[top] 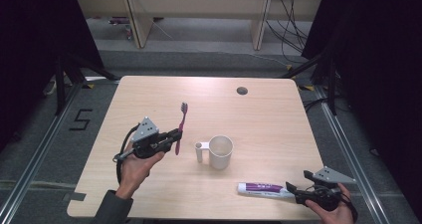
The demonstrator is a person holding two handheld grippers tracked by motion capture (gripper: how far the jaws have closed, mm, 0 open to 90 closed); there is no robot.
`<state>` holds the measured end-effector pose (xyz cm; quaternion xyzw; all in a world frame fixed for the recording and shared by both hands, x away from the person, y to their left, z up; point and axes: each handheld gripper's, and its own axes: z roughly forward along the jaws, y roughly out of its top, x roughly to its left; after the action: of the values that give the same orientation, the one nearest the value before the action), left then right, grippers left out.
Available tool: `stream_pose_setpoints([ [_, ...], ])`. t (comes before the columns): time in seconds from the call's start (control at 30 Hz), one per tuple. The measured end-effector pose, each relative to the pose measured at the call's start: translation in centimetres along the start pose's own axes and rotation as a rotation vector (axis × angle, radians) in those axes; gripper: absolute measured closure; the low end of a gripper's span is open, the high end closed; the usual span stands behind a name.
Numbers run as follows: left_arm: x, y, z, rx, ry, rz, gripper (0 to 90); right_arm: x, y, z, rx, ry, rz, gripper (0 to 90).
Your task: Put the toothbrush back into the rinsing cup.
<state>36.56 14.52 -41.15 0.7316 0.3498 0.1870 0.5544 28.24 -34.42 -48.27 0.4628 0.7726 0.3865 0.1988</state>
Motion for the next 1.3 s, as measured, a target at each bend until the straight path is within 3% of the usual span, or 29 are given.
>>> stream_pose_setpoints([
  [0.13, -0.5, 0.3, 0.4, -0.044, -0.013, 0.0, 83.1, 0.0, 0.0, 0.0, 0.0, -0.001, 0.001, 19.4],
  [0.47, -1.4, 1.4, 1.0, -0.101, -0.021, -0.001, 83.0, 0.0, 0.0, 0.0, -0.001, 0.0, -0.001, 19.4],
  [0.87, -2.3, 2.0, 2.2, -0.123, -0.051, 0.0, 83.0, 0.0, 0.0, 0.0, -0.004, -0.001, -0.002, 19.4],
  [1.3, -2.2, 1.7, 3.5, -0.126, -0.055, -0.006, 83.0, 0.0, 0.0, 0.0, -0.003, 0.001, -0.007, 19.4],
])
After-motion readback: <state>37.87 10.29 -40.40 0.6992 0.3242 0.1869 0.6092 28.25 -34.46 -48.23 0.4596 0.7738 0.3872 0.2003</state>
